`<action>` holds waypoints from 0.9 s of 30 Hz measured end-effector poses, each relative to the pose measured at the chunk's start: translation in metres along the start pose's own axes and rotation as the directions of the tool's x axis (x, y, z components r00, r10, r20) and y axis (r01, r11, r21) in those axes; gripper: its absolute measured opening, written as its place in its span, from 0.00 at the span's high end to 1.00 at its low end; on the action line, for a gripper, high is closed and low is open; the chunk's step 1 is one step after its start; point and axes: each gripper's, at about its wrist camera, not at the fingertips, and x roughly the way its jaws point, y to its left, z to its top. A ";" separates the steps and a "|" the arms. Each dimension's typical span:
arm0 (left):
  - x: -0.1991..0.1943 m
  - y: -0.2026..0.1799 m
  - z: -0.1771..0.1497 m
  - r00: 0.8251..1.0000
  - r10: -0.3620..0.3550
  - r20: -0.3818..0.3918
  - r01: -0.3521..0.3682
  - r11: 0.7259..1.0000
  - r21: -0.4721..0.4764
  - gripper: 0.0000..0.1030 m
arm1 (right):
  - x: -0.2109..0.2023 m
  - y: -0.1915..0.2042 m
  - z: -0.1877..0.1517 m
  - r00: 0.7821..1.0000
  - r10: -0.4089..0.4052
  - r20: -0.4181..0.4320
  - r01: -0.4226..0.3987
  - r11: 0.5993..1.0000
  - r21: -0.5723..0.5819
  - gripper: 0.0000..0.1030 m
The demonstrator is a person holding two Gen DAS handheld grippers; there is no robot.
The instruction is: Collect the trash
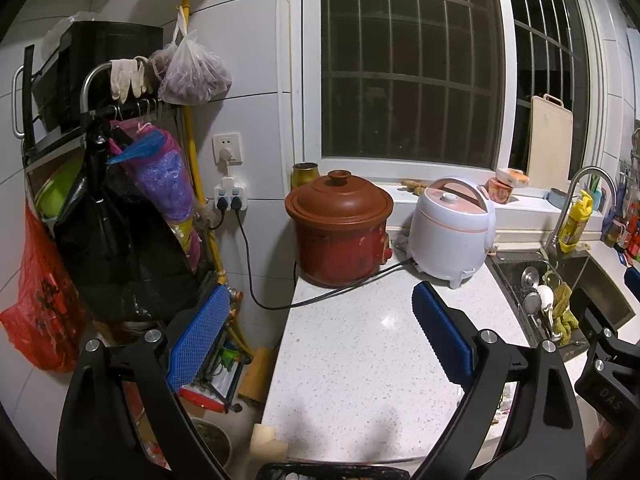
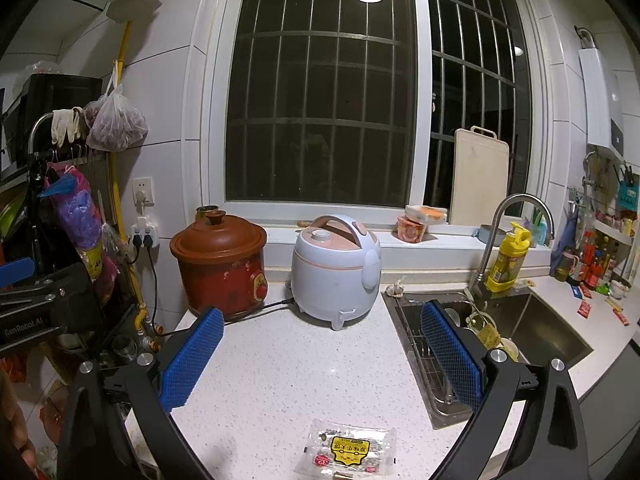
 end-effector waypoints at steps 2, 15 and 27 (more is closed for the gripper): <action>0.000 0.000 0.000 1.000 -0.003 -0.002 0.003 1.000 -0.001 0.12 | 0.000 0.000 0.000 1.000 -0.001 0.000 0.001 1.000 0.001 0.05; 0.000 0.001 0.001 1.000 -0.014 -0.003 0.014 1.000 0.011 0.12 | 0.000 0.000 -0.001 1.000 0.002 -0.004 -0.002 1.000 0.001 0.05; 0.008 0.005 0.005 0.999 -0.038 -0.012 0.038 0.999 0.015 0.12 | 0.000 0.000 0.000 1.000 0.004 -0.002 -0.004 1.000 -0.001 0.05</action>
